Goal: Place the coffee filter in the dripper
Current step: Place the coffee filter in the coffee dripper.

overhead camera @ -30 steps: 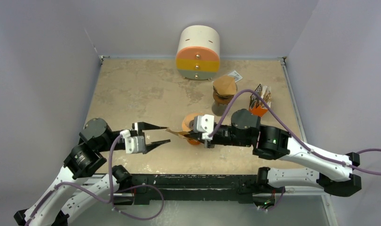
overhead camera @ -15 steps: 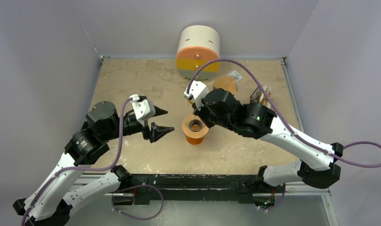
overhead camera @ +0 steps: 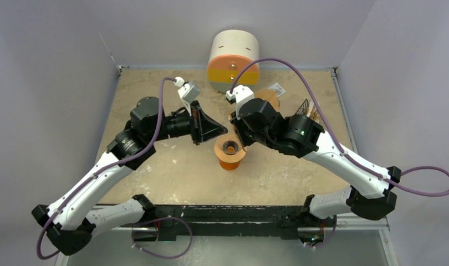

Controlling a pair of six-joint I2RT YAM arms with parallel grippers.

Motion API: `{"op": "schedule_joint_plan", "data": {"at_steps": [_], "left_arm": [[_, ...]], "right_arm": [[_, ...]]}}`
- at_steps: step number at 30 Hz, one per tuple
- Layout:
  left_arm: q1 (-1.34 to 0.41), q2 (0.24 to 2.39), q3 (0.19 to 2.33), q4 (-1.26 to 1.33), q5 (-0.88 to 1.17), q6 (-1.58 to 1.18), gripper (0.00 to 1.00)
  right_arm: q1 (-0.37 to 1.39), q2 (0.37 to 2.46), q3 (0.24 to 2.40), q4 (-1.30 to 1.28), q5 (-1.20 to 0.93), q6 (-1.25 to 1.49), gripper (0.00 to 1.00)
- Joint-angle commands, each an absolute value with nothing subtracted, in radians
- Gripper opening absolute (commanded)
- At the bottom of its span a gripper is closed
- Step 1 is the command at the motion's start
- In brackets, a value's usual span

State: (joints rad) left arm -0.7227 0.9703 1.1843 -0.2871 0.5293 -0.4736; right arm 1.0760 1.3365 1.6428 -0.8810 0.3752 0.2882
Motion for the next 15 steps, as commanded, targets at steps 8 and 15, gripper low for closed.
{"op": "schedule_joint_plan", "data": {"at_steps": [8,15], "left_arm": [[-0.726,1.073,1.227,-0.107,0.494,-0.751,0.0],[-0.726,1.106,1.256,-0.185,0.423,-0.762,0.0]], "right_arm": [[1.074,1.308,1.591,-0.704,0.406,0.292,0.0],[1.074,1.304,1.564,-0.661,0.431,0.299,0.0]]}}
